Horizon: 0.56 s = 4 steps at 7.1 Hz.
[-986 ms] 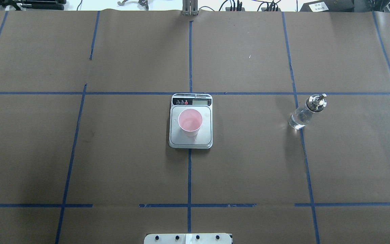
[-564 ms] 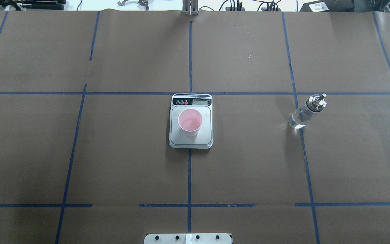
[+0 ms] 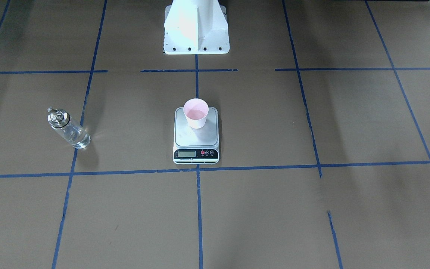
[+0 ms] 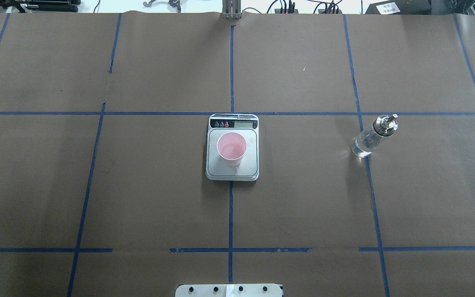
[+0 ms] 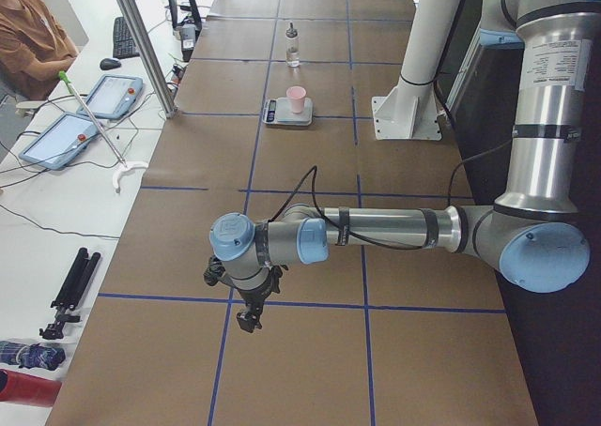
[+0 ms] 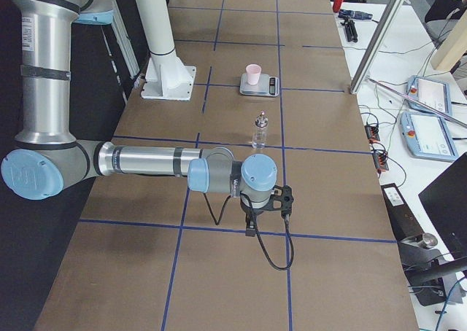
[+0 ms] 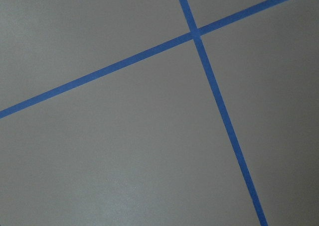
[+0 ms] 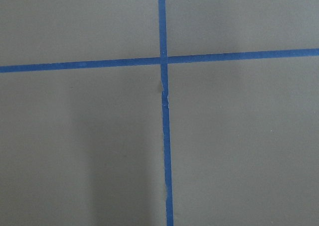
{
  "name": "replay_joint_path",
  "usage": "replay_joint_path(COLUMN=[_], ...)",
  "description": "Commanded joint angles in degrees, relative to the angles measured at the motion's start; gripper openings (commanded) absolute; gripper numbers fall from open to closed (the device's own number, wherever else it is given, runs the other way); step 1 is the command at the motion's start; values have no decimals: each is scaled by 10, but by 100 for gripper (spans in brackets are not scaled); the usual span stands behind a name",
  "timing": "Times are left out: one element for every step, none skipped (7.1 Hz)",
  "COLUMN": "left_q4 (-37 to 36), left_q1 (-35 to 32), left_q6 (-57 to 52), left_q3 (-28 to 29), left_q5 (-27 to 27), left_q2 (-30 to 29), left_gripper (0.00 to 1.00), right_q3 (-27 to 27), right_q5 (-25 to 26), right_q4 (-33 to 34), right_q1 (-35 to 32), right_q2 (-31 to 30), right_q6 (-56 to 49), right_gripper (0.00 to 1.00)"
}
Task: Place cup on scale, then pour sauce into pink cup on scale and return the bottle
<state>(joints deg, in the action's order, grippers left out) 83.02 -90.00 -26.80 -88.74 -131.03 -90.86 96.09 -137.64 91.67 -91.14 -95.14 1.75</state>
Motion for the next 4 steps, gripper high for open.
replay_joint_path(left_q4=[2, 6, 10, 40], left_q1=[-1, -1, -3, -5], left_q6=[0, 2, 4, 33], left_q3=[-13, -27, -31, -31], left_q5=[-6, -5, -5, -5], left_q2=[5, 8, 9, 10], left_gripper=[100, 100, 100, 100], right_q3=[1, 2, 6, 6], right_q5=[-1, -1, 0, 1], right_q4=[0, 0, 0, 0], right_q1=[-5, -8, -11, -12], right_q2=[4, 4, 4, 3], right_q6=[0, 0, -1, -1], right_gripper=[100, 100, 100, 100])
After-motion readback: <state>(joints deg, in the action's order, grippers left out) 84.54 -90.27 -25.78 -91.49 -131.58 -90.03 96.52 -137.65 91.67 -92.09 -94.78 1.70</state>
